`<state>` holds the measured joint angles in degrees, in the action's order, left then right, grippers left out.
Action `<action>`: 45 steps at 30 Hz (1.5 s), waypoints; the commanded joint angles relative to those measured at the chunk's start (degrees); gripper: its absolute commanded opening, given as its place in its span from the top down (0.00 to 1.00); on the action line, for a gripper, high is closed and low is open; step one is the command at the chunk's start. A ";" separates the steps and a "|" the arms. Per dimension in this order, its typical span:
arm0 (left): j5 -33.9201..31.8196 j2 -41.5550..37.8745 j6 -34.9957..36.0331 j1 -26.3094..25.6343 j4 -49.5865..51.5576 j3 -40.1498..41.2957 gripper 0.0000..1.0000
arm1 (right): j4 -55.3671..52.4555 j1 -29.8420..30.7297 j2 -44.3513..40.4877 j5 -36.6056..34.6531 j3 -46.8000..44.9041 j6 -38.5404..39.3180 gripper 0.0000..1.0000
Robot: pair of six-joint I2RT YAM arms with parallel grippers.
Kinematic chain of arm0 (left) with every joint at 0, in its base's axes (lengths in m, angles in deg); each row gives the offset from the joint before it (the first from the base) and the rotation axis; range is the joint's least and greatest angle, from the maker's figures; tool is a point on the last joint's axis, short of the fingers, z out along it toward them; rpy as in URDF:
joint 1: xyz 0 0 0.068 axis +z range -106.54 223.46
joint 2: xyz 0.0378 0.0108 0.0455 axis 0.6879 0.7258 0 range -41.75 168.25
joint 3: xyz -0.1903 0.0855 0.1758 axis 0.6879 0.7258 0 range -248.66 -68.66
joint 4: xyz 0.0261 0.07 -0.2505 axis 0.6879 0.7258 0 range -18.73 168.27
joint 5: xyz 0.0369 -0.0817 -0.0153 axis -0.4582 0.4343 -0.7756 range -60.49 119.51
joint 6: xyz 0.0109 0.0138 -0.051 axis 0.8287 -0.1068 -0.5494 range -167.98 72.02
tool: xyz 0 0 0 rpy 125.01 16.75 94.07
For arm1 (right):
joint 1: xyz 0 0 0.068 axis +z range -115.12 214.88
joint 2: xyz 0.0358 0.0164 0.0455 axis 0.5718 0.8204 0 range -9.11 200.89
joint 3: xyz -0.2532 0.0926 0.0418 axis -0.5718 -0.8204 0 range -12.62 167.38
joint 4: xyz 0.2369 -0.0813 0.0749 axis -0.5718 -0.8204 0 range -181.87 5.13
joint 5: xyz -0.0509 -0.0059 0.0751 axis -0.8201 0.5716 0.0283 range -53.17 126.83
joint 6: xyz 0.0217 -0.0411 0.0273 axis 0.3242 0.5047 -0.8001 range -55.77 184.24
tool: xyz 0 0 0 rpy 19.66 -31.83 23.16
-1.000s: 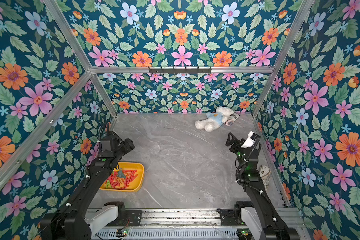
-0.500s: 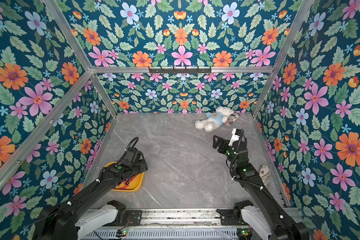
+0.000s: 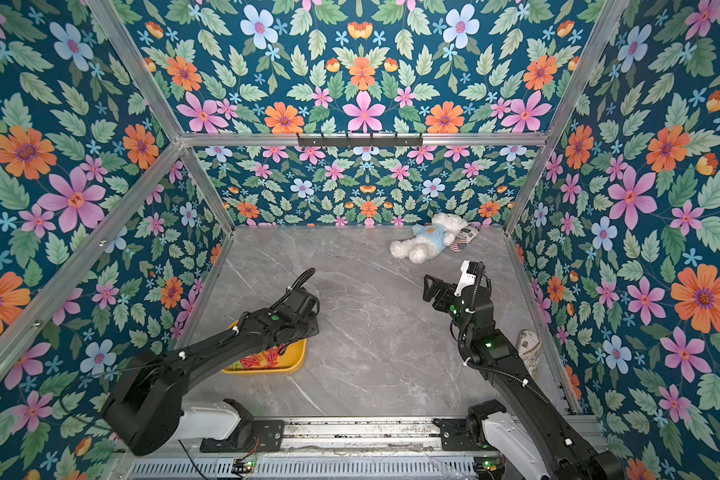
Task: Take the clothespins out of the storage box
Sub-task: Move the storage box to the center of the board.
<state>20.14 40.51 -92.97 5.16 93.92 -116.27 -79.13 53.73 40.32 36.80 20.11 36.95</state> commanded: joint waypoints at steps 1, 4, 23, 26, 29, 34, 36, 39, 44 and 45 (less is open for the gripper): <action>-1.18 5.16 -1.36 -2.15 -3.33 -5.62 0.64 | 0.37 0.02 -1.05 -1.31 -0.51 0.12 0.01; 0.24 12.44 -1.83 -3.82 -4.10 -12.57 0.64 | 0.56 0.01 -2.26 -2.28 -1.57 0.31 0.01; 9.41 50.07 6.15 -8.03 -0.35 -63.19 0.52 | -4.17 0.11 -3.71 -2.66 -0.79 -0.29 0.01; 9.13 49.91 7.19 -8.09 0.46 -64.77 0.40 | -5.75 0.09 -1.93 -1.92 0.44 -0.41 0.01; 7.95 46.31 7.72 -7.79 0.31 -62.60 0.31 | -6.79 -0.03 0.61 -1.46 1.78 0.16 0.01; 3.72 35.28 7.30 -6.64 -0.45 -52.22 0.17 | -6.93 0.12 6.89 -0.09 4.40 0.01 0.01; 1.29 30.18 6.75 -6.11 -0.77 -46.52 0.12 | -7.66 0.44 10.75 0.52 6.50 -0.22 0.01; -2.00 22.94 4.97 -5.16 0.02 -38.19 0.06 | -8.24 2.36 17.30 -0.28 10.20 1.16 0.01; -5.15 15.34 -0.20 -3.29 4.05 -26.58 0.05 | -9.10 5.76 27.52 -2.21 16.73 3.13 0.01; -5.21 14.60 -1.29 -2.72 4.90 -24.62 0.06 | -8.91 6.26 29.04 -2.16 17.73 3.04 0.01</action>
<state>18.26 56.64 -90.13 1.66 95.32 -144.05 -87.76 59.15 66.75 36.18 35.76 38.89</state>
